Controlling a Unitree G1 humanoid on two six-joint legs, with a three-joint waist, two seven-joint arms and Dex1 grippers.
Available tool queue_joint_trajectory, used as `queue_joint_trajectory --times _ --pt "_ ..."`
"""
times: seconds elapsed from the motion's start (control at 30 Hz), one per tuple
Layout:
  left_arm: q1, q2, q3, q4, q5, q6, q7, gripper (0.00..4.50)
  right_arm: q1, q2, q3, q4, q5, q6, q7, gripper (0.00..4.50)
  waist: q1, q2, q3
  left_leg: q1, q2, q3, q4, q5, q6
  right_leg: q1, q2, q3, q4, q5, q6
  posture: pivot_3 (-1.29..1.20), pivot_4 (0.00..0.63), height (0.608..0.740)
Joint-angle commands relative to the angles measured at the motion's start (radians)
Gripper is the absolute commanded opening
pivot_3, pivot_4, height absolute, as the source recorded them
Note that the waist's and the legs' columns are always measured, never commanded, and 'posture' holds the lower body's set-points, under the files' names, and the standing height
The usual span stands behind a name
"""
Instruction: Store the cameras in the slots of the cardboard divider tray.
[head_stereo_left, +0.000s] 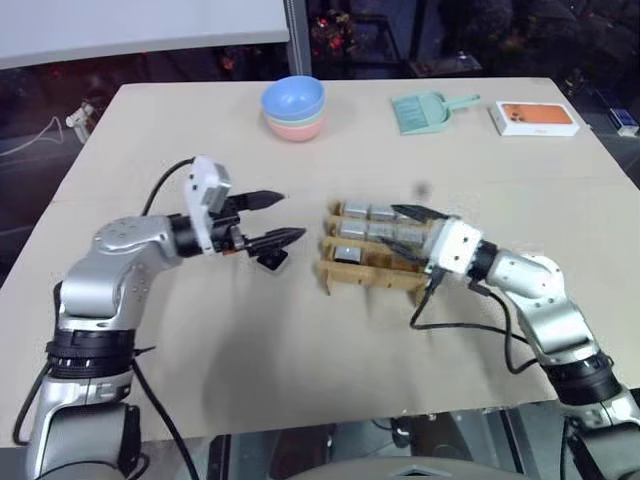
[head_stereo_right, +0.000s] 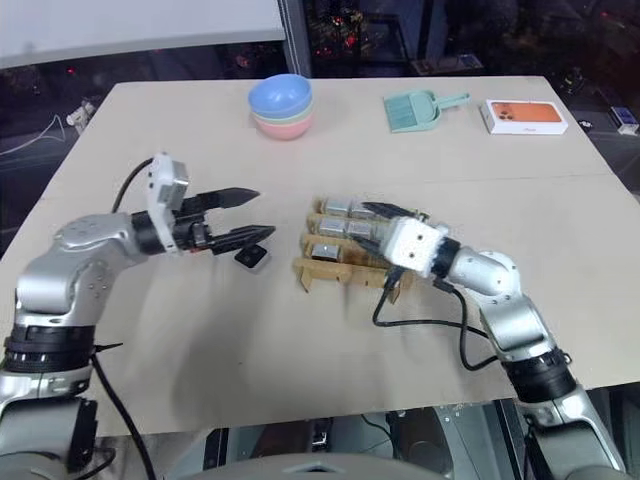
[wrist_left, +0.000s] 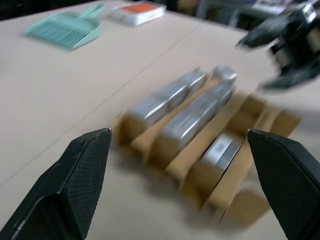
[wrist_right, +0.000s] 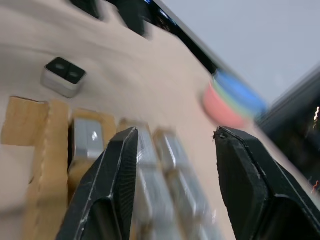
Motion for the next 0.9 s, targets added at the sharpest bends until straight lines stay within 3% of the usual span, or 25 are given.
queue_joint_trajectory --times 0.03,0.17,0.33,0.9 --pt "0.053 0.043 0.003 0.024 0.068 -0.098 -0.036 4.5 0.066 -0.055 -0.13 -0.167 0.213 0.225 0.024 2.4 0.001 0.0 0.0 0.0 0.0 0.0 0.0 0.0 0.0 0.0 0.0 0.0 0.0 0.0 0.0 0.0 0.15 0.74" --pt "0.073 0.055 -0.032 0.086 0.135 -0.175 -0.064 4.5 0.178 -0.182 -0.279 -0.3 0.474 0.473 0.083 2.4 0.01 0.0 0.0 0.0 0.0 0.001 0.0 0.0 0.0 0.0 -0.001 -0.001 0.0 -0.001 -0.002 0.0 0.15 0.74" --pt "0.063 0.042 -0.077 0.163 0.197 -0.215 -0.075 4.5 0.302 -0.277 -0.45 -0.401 0.678 0.619 0.082 2.4 0.018 0.0 0.0 0.0 0.0 0.001 0.0 0.0 0.0 0.001 0.0 -0.002 0.0 -0.002 -0.002 0.0 0.15 0.74" --pt "0.1 -0.107 -0.088 0.165 0.261 -0.206 0.132 4.5 0.362 -0.282 -0.494 -0.439 0.665 0.599 0.022 2.4 0.023 -0.002 -0.001 0.0 0.0 0.0 0.0 0.0 0.001 0.001 0.0 -0.001 0.0 0.0 0.0 0.0 0.15 0.74"
